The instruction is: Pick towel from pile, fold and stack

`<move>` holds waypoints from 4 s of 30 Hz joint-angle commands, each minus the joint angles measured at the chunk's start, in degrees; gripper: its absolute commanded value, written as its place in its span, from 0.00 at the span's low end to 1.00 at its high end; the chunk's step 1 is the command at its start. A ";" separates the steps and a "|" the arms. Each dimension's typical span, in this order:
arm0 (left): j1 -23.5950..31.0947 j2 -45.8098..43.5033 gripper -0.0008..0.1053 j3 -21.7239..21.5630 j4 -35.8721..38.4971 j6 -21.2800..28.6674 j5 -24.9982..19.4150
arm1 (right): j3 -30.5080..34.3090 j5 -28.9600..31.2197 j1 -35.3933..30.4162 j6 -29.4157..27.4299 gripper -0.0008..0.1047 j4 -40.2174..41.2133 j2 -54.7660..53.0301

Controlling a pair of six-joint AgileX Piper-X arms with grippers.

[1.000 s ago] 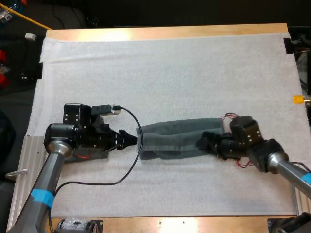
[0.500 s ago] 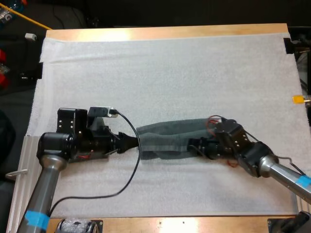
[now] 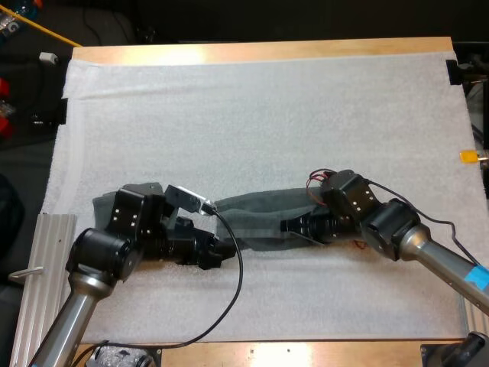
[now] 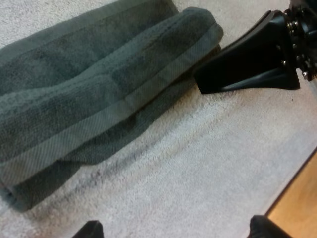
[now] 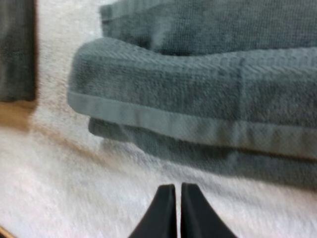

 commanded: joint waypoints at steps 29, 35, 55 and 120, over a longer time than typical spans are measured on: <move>-5.56 -3.09 0.55 -0.13 0.03 -3.35 -3.97 | -7.56 -9.98 0.04 -1.68 0.01 3.94 18.83; -5.56 -3.09 0.55 -0.13 0.03 -3.36 -3.97 | -7.74 -9.98 0.04 0.44 0.01 1.07 21.12; -5.56 -3.09 0.55 -0.13 0.03 -3.51 -3.70 | -17.47 14.64 0.04 6.78 0.01 -9.86 24.23; -5.56 -2.97 0.55 -0.13 -12.43 -24.18 -7.88 | 1.99 -13.45 -36.78 -15.75 0.59 2.56 8.81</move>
